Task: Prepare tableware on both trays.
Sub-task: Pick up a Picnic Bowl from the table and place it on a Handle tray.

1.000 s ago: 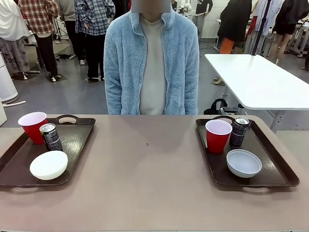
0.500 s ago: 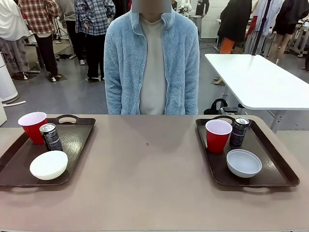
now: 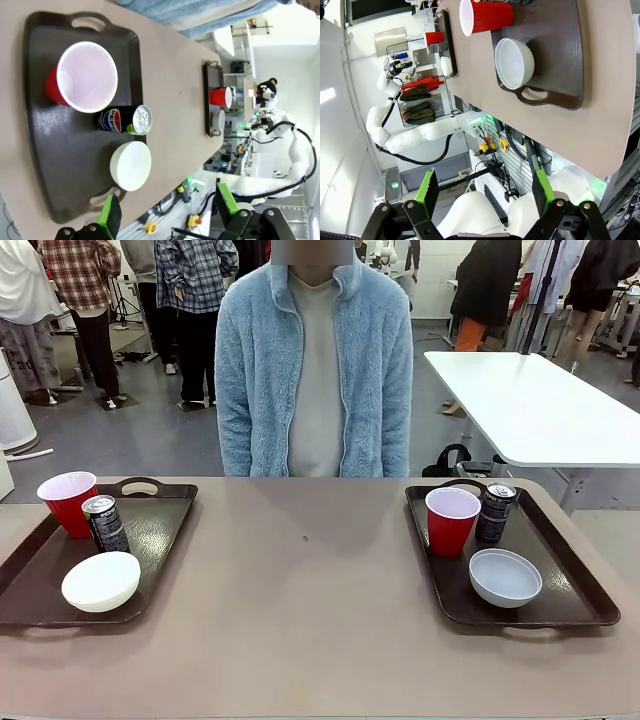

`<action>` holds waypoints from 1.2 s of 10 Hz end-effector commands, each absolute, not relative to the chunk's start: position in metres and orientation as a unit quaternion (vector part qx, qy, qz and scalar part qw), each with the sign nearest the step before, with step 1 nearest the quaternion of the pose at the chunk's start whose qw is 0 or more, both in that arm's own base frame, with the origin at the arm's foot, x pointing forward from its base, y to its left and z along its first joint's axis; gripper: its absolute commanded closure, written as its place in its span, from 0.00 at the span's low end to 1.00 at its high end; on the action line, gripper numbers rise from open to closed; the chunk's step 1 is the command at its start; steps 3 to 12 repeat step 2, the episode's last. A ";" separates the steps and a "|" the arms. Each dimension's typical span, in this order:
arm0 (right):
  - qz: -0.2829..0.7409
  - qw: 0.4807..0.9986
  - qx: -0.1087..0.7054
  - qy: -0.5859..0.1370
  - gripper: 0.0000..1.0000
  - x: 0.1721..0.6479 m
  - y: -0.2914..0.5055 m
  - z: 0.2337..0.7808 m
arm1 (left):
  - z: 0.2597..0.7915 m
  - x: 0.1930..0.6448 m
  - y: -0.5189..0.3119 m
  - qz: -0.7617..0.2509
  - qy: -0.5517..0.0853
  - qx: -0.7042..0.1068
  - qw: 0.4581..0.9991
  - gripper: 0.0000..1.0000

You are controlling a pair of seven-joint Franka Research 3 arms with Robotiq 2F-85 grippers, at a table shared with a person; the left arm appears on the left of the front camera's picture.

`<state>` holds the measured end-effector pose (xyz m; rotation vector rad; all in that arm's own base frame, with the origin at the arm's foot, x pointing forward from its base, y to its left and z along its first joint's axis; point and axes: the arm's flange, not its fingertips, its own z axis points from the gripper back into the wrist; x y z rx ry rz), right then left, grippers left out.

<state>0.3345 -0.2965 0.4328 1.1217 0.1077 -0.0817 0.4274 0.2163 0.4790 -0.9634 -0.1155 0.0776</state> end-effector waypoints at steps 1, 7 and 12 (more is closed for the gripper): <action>-0.044 0.844 0.531 0.053 0.03 0.333 -0.294 0.435 | 0.482 0.424 0.217 0.033 -0.058 -0.467 0.882 0.00; -0.044 0.844 0.531 0.053 0.03 0.333 -0.294 0.435 | 0.482 0.424 0.217 0.033 -0.058 -0.467 0.882 0.00; -0.044 0.844 0.531 0.053 0.03 0.333 -0.294 0.435 | 0.482 0.424 0.217 0.033 -0.058 -0.467 0.882 0.00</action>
